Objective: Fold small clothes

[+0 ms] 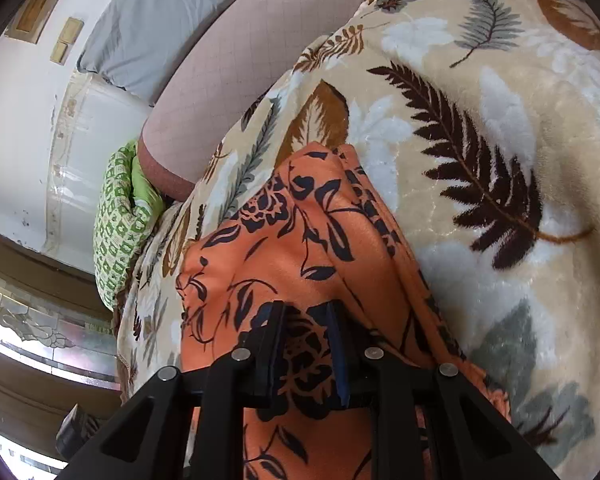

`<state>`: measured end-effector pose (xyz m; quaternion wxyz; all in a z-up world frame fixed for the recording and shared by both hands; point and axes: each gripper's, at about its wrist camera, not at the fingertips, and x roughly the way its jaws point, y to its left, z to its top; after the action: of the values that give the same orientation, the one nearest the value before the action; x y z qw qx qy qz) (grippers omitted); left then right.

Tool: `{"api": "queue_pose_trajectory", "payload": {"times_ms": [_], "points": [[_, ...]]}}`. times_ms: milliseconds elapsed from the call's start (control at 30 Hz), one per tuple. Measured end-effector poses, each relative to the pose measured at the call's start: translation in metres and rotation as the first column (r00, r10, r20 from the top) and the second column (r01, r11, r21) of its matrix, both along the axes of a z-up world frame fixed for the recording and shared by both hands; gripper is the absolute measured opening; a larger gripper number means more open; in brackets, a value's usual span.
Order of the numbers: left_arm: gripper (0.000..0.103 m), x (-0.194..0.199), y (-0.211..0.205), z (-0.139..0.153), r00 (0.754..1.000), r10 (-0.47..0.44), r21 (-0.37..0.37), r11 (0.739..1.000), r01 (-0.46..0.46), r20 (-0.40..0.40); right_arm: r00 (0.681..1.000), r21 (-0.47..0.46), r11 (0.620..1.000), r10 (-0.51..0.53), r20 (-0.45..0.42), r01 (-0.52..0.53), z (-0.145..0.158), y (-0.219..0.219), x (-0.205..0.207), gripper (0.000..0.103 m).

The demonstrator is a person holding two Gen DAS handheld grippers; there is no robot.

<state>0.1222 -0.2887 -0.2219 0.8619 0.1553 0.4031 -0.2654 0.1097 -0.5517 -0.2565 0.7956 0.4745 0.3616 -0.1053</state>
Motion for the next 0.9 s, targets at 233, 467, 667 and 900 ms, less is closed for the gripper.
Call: {"api": "queue_pose_trajectory", "payload": {"times_ms": [233, 467, 667, 900], "points": [[0.103, 0.009, 0.019, 0.030, 0.994, 0.078, -0.041, 0.996, -0.075, 0.074, 0.995, -0.024, 0.999, 0.024, 0.102, -0.022, 0.024, 0.012, 0.004, 0.025], [0.103, 0.028, 0.034, 0.037, 0.987, 0.145, -0.062, 0.988, -0.140, 0.074, 0.991, -0.057, 0.997, 0.066, 0.117, -0.060, 0.036, 0.023, 0.021, 0.025], [0.103, 0.037, 0.029, 0.030, 0.988, 0.147, -0.050, 0.988, -0.144, 0.054, 0.992, -0.065, 0.995, 0.081, 0.092, -0.075, 0.035, 0.020, 0.034, 0.025], [0.103, 0.044, 0.017, 0.016, 0.989, 0.146, -0.015, 0.989, -0.145, 0.034, 0.997, -0.035, 0.996, 0.082, 0.015, -0.081, 0.010, 0.006, 0.047, 0.024]]}}
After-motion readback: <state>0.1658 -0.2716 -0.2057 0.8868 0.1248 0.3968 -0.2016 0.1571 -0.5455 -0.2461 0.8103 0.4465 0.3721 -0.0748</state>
